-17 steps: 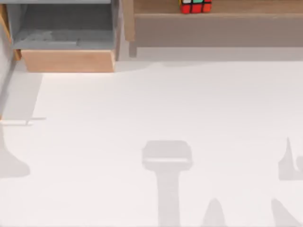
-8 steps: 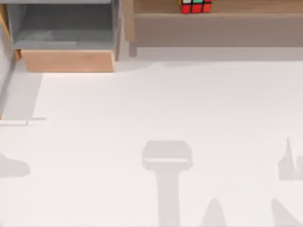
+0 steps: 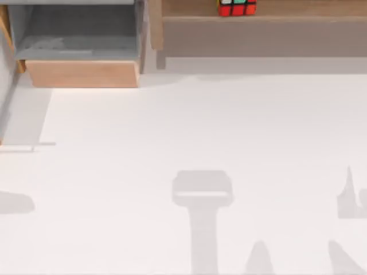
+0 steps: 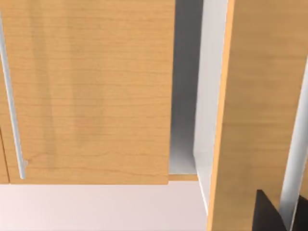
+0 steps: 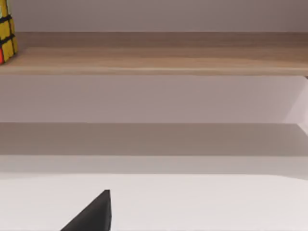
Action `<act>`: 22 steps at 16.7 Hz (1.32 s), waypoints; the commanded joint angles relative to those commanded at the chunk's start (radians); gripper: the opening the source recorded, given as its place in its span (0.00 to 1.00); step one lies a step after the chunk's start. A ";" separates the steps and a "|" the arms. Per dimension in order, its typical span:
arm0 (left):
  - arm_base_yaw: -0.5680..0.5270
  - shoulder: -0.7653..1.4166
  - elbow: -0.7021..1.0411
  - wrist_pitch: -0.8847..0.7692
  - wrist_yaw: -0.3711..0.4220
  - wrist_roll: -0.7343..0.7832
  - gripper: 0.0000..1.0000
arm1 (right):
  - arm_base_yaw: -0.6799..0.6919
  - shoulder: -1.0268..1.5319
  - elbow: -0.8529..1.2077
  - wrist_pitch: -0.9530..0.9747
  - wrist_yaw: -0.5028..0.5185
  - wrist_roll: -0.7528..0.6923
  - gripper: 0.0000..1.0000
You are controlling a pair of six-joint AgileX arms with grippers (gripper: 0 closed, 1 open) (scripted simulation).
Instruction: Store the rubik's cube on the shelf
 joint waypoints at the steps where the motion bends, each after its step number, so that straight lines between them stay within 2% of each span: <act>1: 0.000 0.000 0.000 0.000 0.000 0.000 0.00 | 0.000 0.000 0.000 0.000 0.000 0.000 1.00; 5: -0.009 0.022 0.016 -0.021 -0.010 -0.003 0.00 | 0.000 0.000 0.000 0.000 0.000 0.000 1.00; 11: -0.111 0.097 0.208 -0.124 -0.112 -0.008 0.00 | 0.000 0.000 0.000 0.000 0.000 0.000 1.00; 17: -0.120 0.113 0.230 -0.145 -0.125 -0.009 0.00 | 0.000 0.000 0.000 0.000 0.000 0.000 1.00; 22: -0.178 0.186 0.396 -0.230 -0.180 -0.011 0.00 | 0.000 0.000 0.000 0.000 0.000 0.000 1.00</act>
